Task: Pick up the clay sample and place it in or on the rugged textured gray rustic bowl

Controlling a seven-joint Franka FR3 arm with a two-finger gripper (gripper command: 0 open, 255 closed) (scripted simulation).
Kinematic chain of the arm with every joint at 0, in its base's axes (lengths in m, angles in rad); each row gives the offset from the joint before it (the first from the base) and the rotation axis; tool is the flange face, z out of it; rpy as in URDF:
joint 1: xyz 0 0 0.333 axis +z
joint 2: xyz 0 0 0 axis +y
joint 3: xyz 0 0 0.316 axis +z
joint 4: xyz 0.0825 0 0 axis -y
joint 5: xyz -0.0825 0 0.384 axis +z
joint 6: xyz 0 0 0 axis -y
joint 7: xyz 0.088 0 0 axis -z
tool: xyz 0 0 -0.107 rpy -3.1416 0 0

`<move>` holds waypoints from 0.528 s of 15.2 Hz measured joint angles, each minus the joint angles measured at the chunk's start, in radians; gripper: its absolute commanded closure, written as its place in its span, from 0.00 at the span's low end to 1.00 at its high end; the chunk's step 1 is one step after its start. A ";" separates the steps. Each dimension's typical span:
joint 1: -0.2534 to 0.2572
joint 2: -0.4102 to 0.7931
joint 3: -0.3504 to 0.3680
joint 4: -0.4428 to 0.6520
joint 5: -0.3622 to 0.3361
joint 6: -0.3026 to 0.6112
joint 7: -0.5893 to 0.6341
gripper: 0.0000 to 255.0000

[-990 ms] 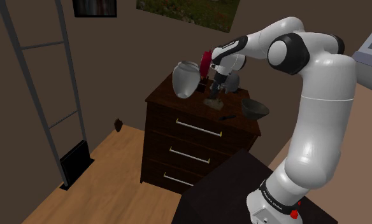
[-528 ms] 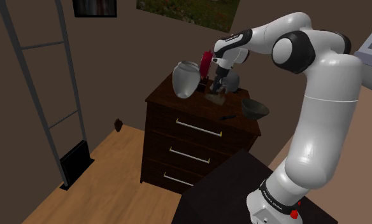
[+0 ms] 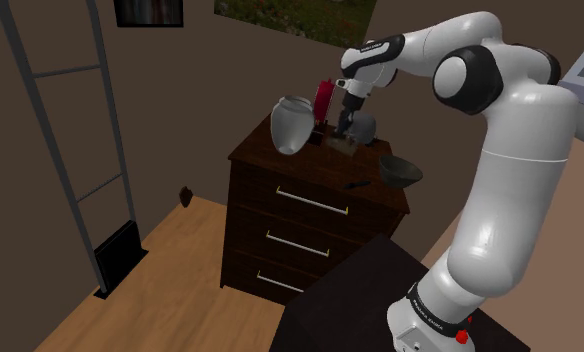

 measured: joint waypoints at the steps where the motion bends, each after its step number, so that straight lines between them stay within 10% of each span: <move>1: 0.001 -0.004 -0.001 0.006 -0.003 -0.009 0.003 1.00; 8: -0.001 -0.034 -0.010 0.049 -0.021 -0.079 0.012 1.00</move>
